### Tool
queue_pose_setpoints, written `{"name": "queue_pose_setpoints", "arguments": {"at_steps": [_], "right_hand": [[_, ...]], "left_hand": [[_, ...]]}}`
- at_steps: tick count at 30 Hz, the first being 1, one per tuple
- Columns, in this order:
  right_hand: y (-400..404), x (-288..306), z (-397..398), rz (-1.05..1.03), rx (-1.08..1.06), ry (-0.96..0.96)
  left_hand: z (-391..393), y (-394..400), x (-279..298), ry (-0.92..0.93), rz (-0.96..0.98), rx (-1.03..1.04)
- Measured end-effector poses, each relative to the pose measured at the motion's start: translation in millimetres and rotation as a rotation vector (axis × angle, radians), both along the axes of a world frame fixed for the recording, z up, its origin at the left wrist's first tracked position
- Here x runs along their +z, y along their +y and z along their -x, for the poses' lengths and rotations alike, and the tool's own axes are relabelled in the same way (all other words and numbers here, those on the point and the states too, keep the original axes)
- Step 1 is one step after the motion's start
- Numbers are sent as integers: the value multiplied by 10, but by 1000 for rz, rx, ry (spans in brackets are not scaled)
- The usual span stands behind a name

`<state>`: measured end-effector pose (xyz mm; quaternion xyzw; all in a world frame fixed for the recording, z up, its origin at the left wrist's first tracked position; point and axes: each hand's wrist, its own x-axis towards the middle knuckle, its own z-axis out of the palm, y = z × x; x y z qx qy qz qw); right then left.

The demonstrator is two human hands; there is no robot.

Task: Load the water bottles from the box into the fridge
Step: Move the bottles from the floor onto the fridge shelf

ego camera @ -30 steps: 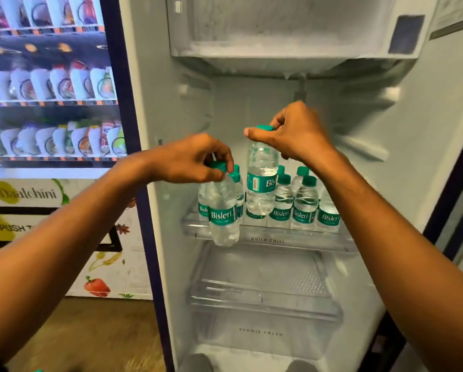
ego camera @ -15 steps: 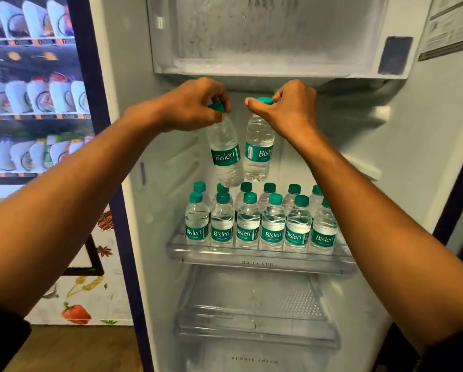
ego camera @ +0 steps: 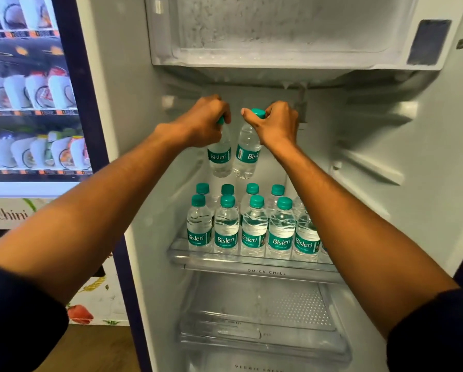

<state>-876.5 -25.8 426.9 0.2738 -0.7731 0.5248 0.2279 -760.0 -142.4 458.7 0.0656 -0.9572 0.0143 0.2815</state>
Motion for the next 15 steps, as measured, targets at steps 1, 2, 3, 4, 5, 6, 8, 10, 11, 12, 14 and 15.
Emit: {"name": "queue_pose_setpoints", "arguments": {"at_steps": [1,2,3,4,5,6,8,10,11,12,14,15], "right_hand": [[-62,-40,19,-14,16,-21],[-122,-82,38,-33,33,-44],[-182,-120,49,-58,52,-69],[-237,-158,62,-89,69,-90],[-282,-195,59,-126,90,-109],[-324,-232,57,-158,116,-128],[-402,-299,53,-196,167,-169],[-470,-356,44,-237,212,-228],[-501,-384,41,-265,223,-257],[-529,-417,51,-293,226,-279],[-576,-487,72,-336,214,-316],[-586,-515,63,-356,212,-331]], "left_hand": [[30,-32,-41,-7,-2,12],[58,-62,-78,-14,-7,24],[84,-91,-111,-20,-13,39],[112,-118,-141,-26,-19,54],[138,-138,-176,-32,-26,67],[166,-162,-212,-37,-33,80],[208,-215,-294,-46,-47,108],[243,-291,-392,-58,-73,129],[260,-326,-445,-68,-84,132],[274,-350,-496,-84,-94,133],[298,-378,-595,-122,-114,136],[309,-391,-642,-139,-122,137]]}}
